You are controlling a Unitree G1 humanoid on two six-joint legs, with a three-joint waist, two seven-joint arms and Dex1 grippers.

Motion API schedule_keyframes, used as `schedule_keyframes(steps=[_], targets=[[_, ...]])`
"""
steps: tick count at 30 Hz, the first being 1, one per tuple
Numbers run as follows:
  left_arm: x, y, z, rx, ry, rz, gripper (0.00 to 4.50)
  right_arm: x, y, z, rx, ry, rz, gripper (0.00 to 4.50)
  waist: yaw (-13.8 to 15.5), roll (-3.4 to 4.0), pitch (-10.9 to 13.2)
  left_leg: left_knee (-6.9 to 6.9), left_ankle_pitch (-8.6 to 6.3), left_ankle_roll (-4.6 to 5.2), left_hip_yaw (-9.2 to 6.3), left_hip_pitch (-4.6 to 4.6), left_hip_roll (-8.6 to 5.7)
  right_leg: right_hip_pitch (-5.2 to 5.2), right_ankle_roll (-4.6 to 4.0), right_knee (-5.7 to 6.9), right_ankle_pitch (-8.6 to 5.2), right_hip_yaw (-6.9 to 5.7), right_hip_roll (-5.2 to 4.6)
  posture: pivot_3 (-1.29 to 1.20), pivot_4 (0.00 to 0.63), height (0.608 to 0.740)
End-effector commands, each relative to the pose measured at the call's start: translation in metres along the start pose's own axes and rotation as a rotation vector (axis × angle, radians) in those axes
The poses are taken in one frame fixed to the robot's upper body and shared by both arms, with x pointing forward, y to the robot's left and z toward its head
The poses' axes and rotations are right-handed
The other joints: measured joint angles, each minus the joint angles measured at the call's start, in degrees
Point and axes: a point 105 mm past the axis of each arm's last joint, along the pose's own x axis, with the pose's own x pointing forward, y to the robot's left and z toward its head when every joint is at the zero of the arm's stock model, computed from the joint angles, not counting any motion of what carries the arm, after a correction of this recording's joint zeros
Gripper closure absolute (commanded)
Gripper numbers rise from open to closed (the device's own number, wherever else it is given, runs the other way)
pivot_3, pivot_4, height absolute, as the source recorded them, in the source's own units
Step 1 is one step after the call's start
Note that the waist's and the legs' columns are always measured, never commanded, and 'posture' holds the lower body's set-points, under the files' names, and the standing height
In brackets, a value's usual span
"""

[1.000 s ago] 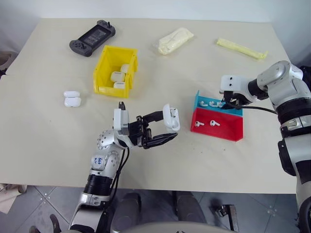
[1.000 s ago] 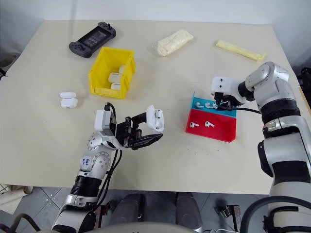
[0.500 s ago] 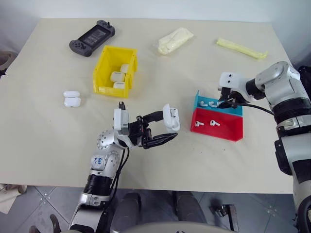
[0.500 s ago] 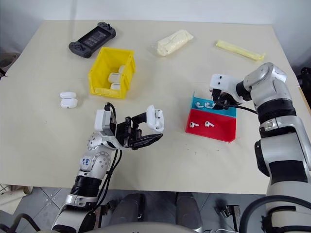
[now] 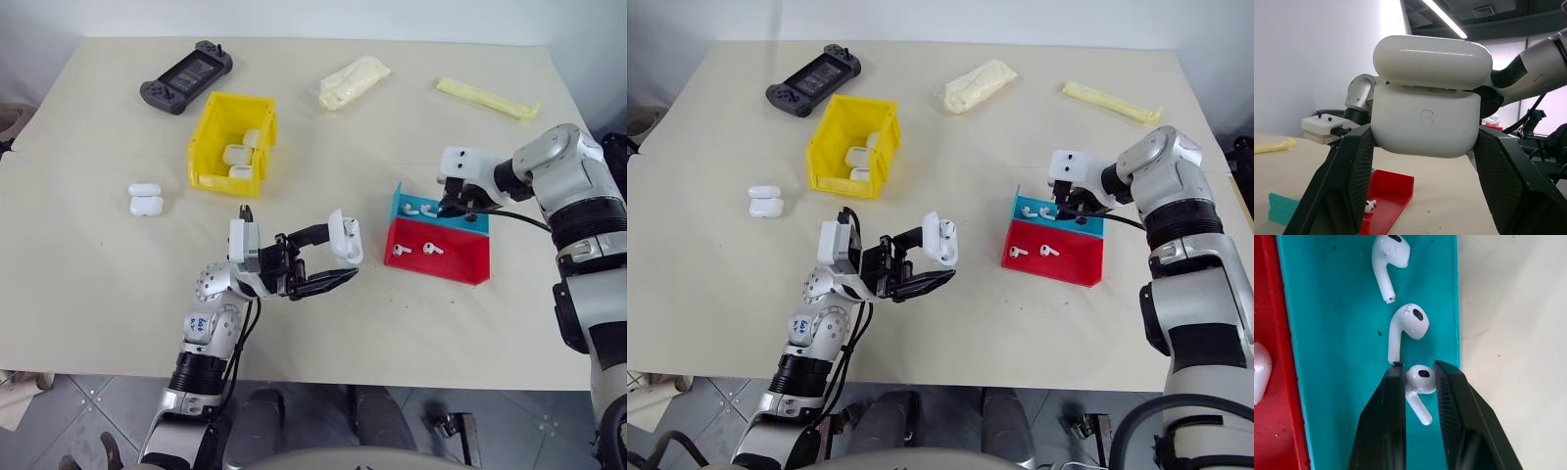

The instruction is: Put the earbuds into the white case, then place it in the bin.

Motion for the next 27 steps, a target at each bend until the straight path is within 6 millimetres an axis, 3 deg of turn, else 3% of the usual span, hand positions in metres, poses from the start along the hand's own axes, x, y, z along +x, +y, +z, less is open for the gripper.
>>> schedule_keyframes(steps=[1,6,11,16,23,27], targets=[[0.005,-0.003,0.007,0.031,-0.017,-0.029,1.79,0.004,0.005,-0.004,0.001,0.014,0.019,4.02,0.0,0.00,0.0,0.00,0.00,0.00,0.00,0.00,0.00,0.00,0.00,0.00,0.00,0.00,0.00,0.00,0.150,0.740],[0.005,-0.004,0.007,0.028,-0.017,-0.033,1.79,-0.007,0.002,0.001,0.007,-0.028,-0.001,4.02,0.0,0.00,0.0,-0.01,0.00,0.00,0.00,0.00,0.00,0.00,0.00,0.00,0.00,0.00,0.00,0.00,0.150,0.740],[0.007,-0.003,0.008,0.022,-0.020,-0.043,1.79,-0.041,-0.004,0.009,0.044,-0.133,-0.054,4.02,0.2,0.01,0.0,-0.03,0.00,0.00,0.00,-0.02,-0.01,-0.03,0.00,-0.02,0.00,0.01,-0.01,0.00,0.150,0.740],[0.011,-0.001,0.008,0.013,-0.027,-0.062,1.79,-0.077,0.004,-0.007,0.112,-0.226,-0.120,4.02,0.9,0.00,0.0,-0.07,-0.01,0.01,-0.02,-0.08,-0.03,-0.02,0.00,-0.16,0.00,-0.04,-0.03,0.00,0.150,0.740],[0.016,0.003,0.011,-0.003,-0.037,-0.087,1.79,-0.092,0.061,0.018,0.121,-0.633,-0.054,4.02,1.5,0.01,0.0,-0.04,-0.01,0.02,0.05,-0.07,0.03,-0.03,0.00,-0.08,0.00,-0.02,0.07,0.00,0.150,0.740],[0.020,0.004,0.010,-0.015,-0.038,-0.098,1.79,-0.091,0.091,0.036,0.273,-0.850,-0.014,4.02,1.7,0.01,0.0,0.06,-0.01,0.02,-0.01,-0.04,0.03,0.00,0.00,0.07,0.00,0.00,0.08,0.00,0.150,0.740]])
